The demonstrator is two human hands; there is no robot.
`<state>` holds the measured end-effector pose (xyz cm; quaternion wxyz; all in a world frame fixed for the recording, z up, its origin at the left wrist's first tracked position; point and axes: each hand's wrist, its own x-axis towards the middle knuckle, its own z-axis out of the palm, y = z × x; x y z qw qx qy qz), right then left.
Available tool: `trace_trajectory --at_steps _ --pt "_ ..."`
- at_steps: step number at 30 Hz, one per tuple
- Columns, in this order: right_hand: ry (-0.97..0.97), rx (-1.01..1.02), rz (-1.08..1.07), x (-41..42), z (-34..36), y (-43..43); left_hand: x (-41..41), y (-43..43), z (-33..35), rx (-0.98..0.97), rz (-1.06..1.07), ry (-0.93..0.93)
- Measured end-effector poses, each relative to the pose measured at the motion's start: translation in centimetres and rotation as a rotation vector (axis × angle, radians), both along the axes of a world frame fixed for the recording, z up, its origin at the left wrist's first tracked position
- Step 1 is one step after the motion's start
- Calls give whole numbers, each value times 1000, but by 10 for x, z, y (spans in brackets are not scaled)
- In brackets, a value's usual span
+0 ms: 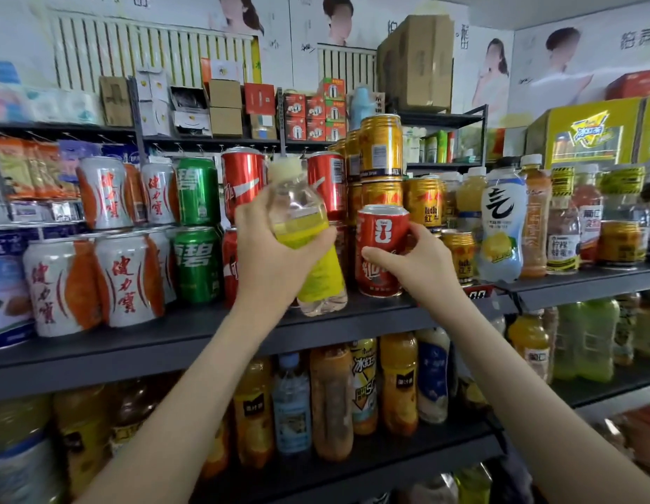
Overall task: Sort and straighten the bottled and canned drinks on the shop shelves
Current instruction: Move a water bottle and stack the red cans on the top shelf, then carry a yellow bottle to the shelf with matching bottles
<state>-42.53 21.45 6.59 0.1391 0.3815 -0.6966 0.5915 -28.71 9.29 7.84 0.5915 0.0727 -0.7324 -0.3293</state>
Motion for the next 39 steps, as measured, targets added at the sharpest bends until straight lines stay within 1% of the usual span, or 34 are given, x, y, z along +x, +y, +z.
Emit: trace_trajectory --at_steps 4,7,8,11,12,14,17,18,20,21,22,23,25,26,27,28,29,31,33,35,37,38,39 --pt "-14 54 9 6 -13 -27 35 -29 5 133 -100 32" --pt "-46 48 30 8 -23 -44 50 -44 2 204 -169 64" --pt "-30 59 11 7 -26 -49 53 -48 0 228 -188 78" --pt "125 168 -202 5 -29 -61 63 -55 -5 264 -205 67" --pt "152 171 -244 6 -29 -64 65 -56 -7 266 -209 59" --pt "155 122 -226 8 -29 -68 68 -56 -9 277 -221 45" --pt "76 37 -125 10 -27 -67 69 -53 -13 303 -291 13" --pt "85 43 -142 11 -28 -66 68 -52 -14 298 -305 -12" --pt "182 41 -219 22 -27 -60 65 -47 -18 289 -325 -58" --pt "221 6 -201 31 -24 -54 63 -45 -20 295 -339 -71" --pt "218 -24 -111 42 -21 -47 60 -42 -22 301 -362 -81" --pt "162 -11 50 54 -18 -39 58 -40 -23 304 -398 -89" --pt "-28 167 465 76 -14 -21 50 -33 -27 307 -505 -91" --pt "-107 266 606 84 -15 -13 45 -27 -29 318 -555 -80" --pt "-160 315 681 88 -18 -6 40 -22 -32 334 -599 -72" --pt "-190 318 691 87 -23 0 35 -15 -34 341 -640 -75" --pt "-208 293 660 86 -27 6 29 -8 -36 342 -676 -84" --pt "-216 228 533 77 -37 21 17 8 -40 334 -720 -128" --pt "-210 186 408 66 -45 40 5 26 -41 297 -718 -213" --pt "-198 152 306 54 -50 63 -6 48 -37 157 -652 -342" --pt "-177 113 215 42 -52 90 -17 78 -28 -39 -528 -480" --pt "-165 95 176 36 -52 106 -25 95 -23 -106 -467 -520" --pt "-157 84 139 30 -52 123 -33 112 -19 -132 -435 -534"
